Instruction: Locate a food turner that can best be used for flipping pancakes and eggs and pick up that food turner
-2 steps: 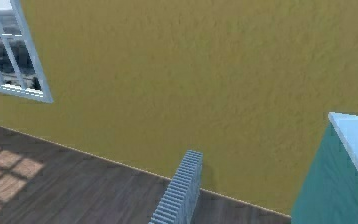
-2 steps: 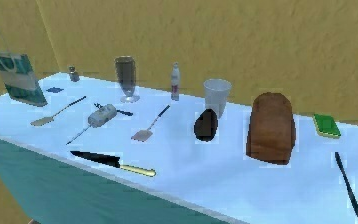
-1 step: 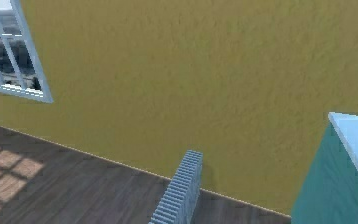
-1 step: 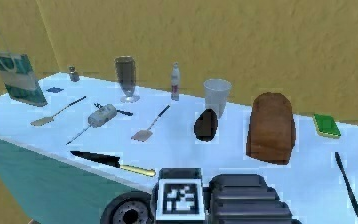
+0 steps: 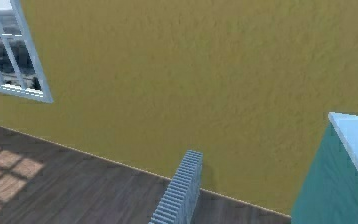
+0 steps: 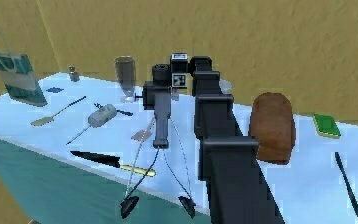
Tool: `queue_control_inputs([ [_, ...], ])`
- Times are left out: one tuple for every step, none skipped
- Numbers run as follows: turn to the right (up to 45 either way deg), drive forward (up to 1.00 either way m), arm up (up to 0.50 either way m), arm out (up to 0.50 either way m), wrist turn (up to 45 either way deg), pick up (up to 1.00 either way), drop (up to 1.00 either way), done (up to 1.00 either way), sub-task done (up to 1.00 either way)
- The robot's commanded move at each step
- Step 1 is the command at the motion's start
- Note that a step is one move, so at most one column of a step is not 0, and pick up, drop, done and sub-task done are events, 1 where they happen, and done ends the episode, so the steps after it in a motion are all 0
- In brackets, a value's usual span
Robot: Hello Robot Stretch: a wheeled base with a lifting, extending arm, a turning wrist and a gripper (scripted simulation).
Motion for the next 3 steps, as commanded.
queue_control_inputs([
  [0.0,0.00,0.00,0.00,45.0,0.00,0.00,0.00,0.00],
  [0.0,0.00,0.00,0.00,45.0,0.00,0.00,0.00,0.00],
  [0.0,0.00,0.00,0.00,45.0,0.00,0.00,0.00,0.00],
])
